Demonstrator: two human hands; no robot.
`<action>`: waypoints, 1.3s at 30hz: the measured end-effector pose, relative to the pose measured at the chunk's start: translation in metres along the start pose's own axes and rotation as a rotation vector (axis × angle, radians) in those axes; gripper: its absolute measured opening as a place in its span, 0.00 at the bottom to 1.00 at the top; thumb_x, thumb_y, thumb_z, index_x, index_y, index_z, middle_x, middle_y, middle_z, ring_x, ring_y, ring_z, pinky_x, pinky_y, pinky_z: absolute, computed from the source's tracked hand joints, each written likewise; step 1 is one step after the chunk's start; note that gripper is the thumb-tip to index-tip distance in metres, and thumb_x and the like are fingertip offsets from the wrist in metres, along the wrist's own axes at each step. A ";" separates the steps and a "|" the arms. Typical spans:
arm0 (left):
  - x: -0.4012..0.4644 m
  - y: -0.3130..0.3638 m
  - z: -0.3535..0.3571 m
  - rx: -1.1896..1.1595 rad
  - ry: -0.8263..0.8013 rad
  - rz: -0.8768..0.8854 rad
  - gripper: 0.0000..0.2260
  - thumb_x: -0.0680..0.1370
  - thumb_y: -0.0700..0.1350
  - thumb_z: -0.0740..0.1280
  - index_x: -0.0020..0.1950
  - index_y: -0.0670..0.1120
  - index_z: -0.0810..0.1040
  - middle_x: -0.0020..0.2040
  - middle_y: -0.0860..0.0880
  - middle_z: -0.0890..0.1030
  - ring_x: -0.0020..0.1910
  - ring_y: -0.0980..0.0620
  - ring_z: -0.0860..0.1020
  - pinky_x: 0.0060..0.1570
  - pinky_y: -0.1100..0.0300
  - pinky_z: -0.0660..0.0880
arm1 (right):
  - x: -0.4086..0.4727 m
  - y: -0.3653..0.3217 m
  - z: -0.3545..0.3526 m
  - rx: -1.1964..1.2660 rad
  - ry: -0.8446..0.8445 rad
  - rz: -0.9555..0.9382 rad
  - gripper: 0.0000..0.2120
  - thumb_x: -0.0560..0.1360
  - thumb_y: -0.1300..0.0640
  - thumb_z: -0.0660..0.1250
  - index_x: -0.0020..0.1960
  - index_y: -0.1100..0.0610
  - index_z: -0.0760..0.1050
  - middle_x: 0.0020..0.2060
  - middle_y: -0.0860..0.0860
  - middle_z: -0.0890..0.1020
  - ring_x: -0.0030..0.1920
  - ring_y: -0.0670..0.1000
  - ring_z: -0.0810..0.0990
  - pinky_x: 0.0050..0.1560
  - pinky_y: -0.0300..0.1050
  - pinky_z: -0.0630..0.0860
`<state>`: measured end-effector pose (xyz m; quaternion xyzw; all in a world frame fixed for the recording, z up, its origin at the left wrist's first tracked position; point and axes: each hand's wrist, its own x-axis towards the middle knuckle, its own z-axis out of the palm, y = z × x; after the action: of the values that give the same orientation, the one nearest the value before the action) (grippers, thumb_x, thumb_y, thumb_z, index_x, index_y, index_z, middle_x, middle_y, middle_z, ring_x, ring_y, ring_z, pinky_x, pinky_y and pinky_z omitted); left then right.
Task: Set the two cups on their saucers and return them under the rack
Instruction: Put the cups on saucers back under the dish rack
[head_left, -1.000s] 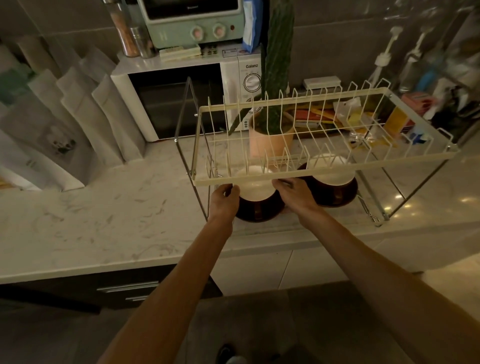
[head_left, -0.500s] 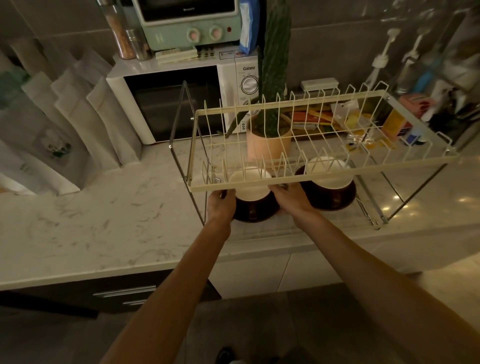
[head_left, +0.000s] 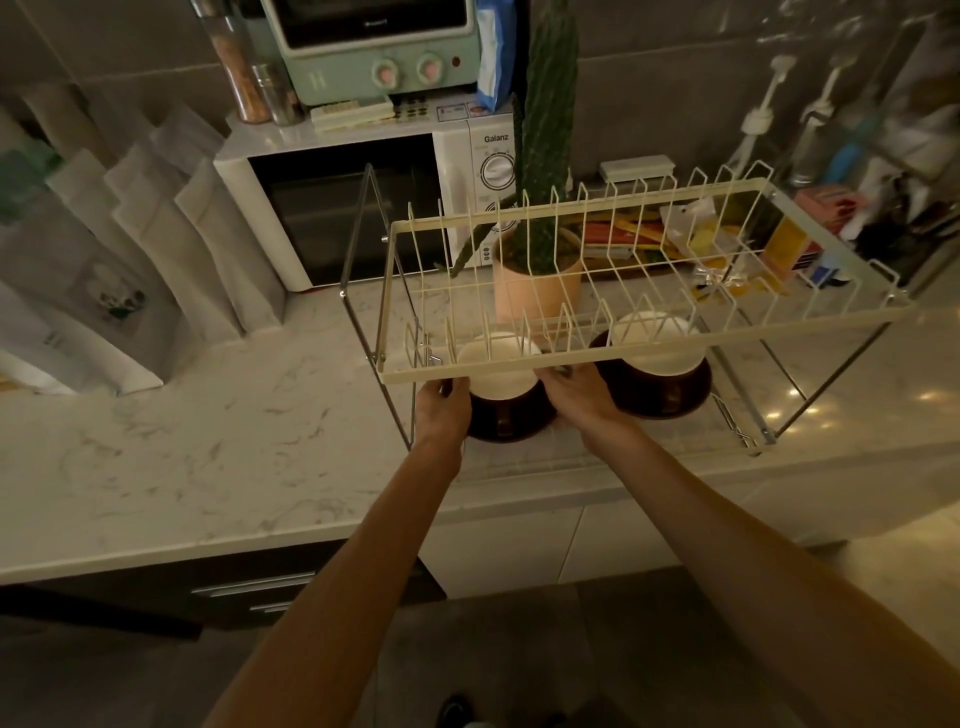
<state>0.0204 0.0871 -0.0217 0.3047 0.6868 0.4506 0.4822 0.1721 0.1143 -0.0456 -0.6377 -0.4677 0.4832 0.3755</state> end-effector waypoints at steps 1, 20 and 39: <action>0.000 0.000 0.000 -0.001 0.001 0.001 0.19 0.80 0.50 0.62 0.70 0.47 0.72 0.67 0.44 0.75 0.65 0.43 0.74 0.63 0.44 0.74 | 0.000 0.000 0.000 -0.002 0.002 0.002 0.31 0.76 0.40 0.65 0.75 0.50 0.66 0.72 0.49 0.72 0.72 0.52 0.70 0.71 0.54 0.68; -0.021 -0.026 -0.012 0.460 -0.046 0.569 0.22 0.79 0.53 0.60 0.72 0.50 0.67 0.70 0.47 0.72 0.68 0.47 0.71 0.64 0.49 0.73 | -0.045 -0.021 -0.029 -0.316 0.095 -0.321 0.12 0.82 0.51 0.58 0.54 0.56 0.77 0.44 0.49 0.81 0.46 0.47 0.79 0.49 0.42 0.69; -0.074 -0.017 0.089 0.482 -0.231 0.446 0.23 0.79 0.56 0.62 0.71 0.48 0.68 0.65 0.44 0.77 0.62 0.46 0.77 0.61 0.48 0.75 | -0.039 0.020 -0.111 -0.365 0.483 -0.207 0.25 0.80 0.49 0.62 0.72 0.60 0.68 0.69 0.59 0.73 0.70 0.59 0.70 0.72 0.52 0.65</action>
<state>0.1298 0.0453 -0.0202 0.6013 0.6310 0.3321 0.3606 0.2805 0.0681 -0.0261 -0.7400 -0.5063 0.1851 0.4023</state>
